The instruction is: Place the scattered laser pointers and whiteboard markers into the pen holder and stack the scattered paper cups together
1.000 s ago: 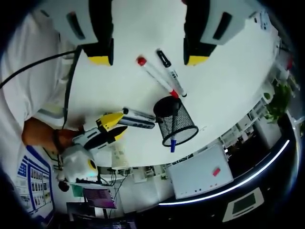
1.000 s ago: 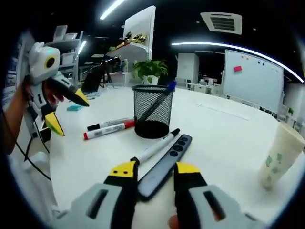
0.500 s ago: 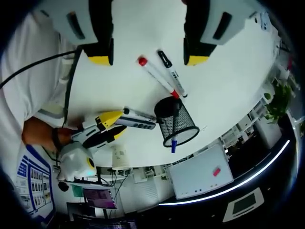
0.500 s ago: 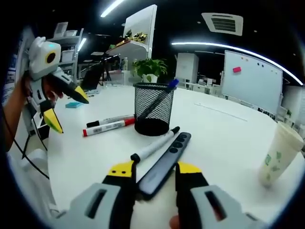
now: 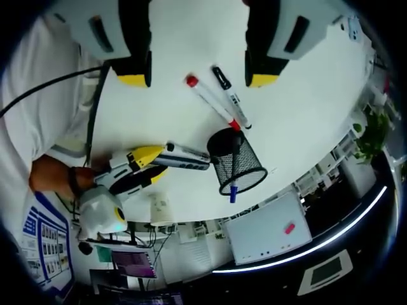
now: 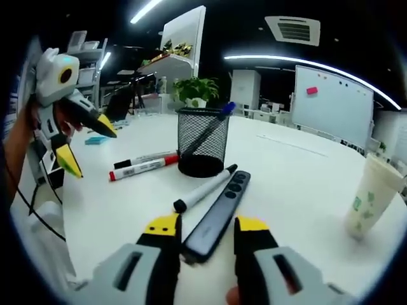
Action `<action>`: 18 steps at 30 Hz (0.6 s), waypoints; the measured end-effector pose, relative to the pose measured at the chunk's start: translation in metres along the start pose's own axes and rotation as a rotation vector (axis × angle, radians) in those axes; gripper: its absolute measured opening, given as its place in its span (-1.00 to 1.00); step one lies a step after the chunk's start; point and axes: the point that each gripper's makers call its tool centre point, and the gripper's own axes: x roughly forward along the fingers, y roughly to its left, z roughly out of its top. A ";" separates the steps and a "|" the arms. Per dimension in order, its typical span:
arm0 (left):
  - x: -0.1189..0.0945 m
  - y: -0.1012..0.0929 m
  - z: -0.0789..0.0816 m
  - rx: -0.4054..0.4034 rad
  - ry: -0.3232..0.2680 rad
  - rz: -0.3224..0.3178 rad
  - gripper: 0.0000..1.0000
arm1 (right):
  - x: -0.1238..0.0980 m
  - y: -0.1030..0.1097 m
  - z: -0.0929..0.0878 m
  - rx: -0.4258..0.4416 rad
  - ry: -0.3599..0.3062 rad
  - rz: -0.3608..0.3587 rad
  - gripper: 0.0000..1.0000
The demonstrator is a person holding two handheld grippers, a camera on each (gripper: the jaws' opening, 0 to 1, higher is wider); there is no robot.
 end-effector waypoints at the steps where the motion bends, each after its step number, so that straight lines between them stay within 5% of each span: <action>1: 0.000 0.001 0.000 -0.002 0.001 0.001 0.20 | 0.000 -0.001 0.000 0.005 0.000 -0.004 -0.34; 18: 0.000 -0.004 0.001 0.009 0.000 -0.012 0.20 | -0.001 -0.007 -0.002 0.053 0.018 -0.058 -0.51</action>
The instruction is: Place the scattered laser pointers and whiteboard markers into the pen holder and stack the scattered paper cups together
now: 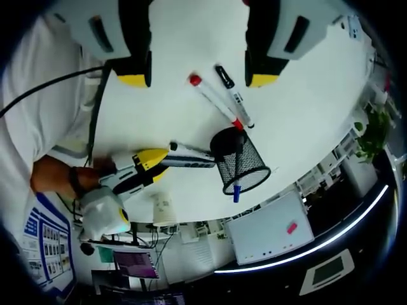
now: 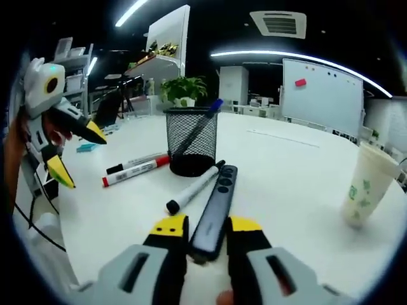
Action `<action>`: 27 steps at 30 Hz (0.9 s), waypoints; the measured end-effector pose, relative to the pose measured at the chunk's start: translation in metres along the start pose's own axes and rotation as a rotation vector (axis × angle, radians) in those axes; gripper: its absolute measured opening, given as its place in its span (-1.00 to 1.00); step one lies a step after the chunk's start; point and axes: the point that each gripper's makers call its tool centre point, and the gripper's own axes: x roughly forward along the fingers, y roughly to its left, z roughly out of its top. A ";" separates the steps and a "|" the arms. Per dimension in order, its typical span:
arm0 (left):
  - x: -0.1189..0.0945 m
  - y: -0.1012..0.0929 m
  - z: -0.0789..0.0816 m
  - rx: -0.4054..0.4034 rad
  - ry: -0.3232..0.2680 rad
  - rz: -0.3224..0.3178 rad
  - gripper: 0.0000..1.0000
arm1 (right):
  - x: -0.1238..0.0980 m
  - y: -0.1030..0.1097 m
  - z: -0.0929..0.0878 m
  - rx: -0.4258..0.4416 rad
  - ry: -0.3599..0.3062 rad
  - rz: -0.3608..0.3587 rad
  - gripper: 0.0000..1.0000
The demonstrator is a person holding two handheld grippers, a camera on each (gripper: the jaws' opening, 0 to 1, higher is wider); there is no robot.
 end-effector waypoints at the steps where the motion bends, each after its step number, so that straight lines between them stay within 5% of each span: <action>1: 0.000 0.000 0.000 0.000 -0.001 0.000 0.20 | 0.000 0.000 0.000 0.002 0.000 -0.001 -0.51; 27: -0.001 0.000 -0.003 0.002 0.009 0.000 0.19 | 0.000 -0.002 0.000 0.004 0.000 -0.008 -0.53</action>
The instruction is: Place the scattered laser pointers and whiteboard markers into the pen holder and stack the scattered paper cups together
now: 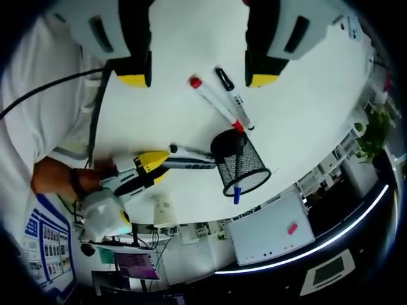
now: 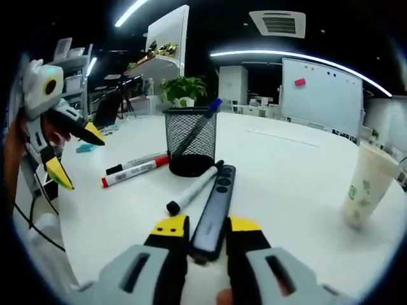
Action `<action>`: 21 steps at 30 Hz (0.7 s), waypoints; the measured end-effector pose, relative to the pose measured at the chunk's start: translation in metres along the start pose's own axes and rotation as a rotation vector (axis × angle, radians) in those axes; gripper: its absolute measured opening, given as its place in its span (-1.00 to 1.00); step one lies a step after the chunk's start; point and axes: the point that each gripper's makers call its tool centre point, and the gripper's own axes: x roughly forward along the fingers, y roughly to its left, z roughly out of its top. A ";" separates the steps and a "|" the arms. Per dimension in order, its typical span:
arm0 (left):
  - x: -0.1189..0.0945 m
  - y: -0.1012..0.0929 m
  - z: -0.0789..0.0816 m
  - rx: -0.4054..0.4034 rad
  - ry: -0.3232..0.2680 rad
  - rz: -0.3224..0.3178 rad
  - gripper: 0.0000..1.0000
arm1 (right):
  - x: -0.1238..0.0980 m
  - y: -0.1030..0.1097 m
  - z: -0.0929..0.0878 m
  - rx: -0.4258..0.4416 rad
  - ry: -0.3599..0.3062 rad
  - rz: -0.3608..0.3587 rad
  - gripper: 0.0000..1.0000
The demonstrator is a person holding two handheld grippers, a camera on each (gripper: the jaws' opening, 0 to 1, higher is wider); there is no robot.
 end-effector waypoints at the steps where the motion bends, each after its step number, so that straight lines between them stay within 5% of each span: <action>1: 0.000 0.001 0.000 -0.001 -0.002 0.003 0.19 | 0.000 0.000 0.000 -0.002 0.000 0.000 -0.53; 21: -0.003 0.003 0.001 0.001 -0.003 0.009 0.19 | -0.002 -0.003 0.003 0.031 -0.020 -0.028 -0.56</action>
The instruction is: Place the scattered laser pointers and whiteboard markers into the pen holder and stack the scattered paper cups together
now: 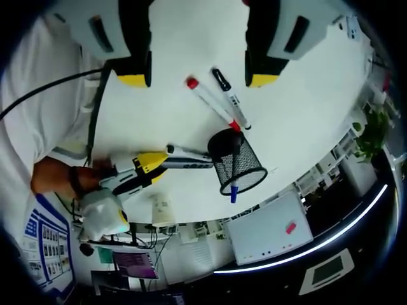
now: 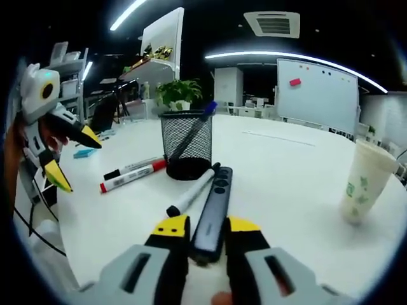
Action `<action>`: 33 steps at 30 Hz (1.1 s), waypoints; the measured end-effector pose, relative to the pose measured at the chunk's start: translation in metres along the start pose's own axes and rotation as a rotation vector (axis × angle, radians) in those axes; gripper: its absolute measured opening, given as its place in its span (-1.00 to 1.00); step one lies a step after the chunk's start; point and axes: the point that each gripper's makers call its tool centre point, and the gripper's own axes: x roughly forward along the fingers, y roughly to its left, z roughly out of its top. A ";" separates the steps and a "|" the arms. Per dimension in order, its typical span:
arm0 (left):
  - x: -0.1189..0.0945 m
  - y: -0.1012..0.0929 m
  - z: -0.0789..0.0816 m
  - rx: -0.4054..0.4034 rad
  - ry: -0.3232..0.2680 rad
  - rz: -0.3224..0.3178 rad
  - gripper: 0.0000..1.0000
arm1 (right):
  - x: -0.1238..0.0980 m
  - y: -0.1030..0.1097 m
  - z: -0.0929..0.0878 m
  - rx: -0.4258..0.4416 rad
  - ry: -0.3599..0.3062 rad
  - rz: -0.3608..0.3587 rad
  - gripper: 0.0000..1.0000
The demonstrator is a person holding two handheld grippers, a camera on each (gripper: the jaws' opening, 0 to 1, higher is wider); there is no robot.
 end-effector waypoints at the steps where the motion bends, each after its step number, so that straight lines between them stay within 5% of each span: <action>1: 0.000 0.000 0.000 0.000 0.000 0.001 0.19 | 0.000 -0.001 0.001 -0.005 -0.003 -0.004 -0.56; 33: 0.004 -0.004 -0.002 -0.005 0.001 -0.003 0.19 | -0.009 -0.007 0.019 0.015 -0.101 -0.024 -0.58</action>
